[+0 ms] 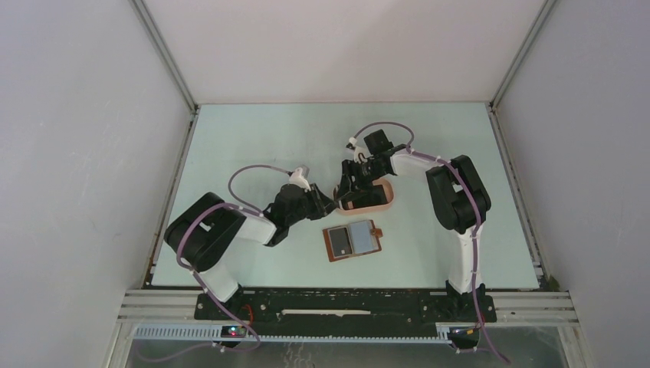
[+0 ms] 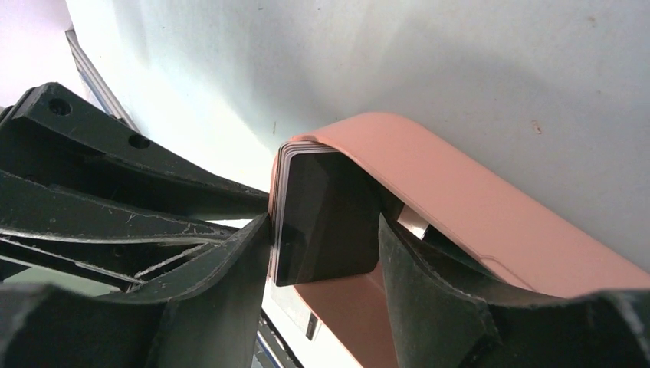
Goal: Put the credit cards into the card holder
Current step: Pick up the credit card from the storage box, then insert the credit card into the card holder.
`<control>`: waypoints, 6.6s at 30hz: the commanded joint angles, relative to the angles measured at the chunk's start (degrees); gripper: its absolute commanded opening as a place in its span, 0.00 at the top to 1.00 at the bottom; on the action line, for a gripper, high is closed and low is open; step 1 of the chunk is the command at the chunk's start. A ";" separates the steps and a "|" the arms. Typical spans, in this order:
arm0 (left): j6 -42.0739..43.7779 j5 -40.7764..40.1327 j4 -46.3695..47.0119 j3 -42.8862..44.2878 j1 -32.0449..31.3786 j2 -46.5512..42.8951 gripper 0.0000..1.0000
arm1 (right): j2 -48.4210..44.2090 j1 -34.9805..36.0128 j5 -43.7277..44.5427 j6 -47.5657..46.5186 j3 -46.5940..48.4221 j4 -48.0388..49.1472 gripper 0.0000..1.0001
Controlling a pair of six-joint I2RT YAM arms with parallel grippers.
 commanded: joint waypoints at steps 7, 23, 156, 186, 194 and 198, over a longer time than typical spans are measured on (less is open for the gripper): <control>-0.18 3.42 1.46 3.13 -0.25 1.13 0.74 | -1.83 -0.23 1.21 -0.83 1.06 -0.94 0.50; -0.38 2.98 1.44 2.64 -0.23 1.33 0.74 | -3.16 -5.23 -2.26 -3.25 -0.17 -2.42 0.55; 1.76 -9.20 -12.87 -21.49 -10.28 -65.92 0.22 | -51.65 -13.76 -29.64 -30.19 -29.85 -0.57 1.00; 6.22 -27.41 6.19 -27.76 -29.69 -62.04 0.10 | -47.20 -1.27 -28.65 0.86 -34.42 21.68 1.00; 8.41 -27.58 10.11 -22.90 -29.52 -52.30 0.18 | -46.73 -1.16 -28.31 3.82 -35.33 25.56 1.00; 7.21 -24.70 16.17 -22.15 -28.58 -46.24 0.29 | -45.03 -1.15 -28.80 4.88 -35.45 26.51 1.00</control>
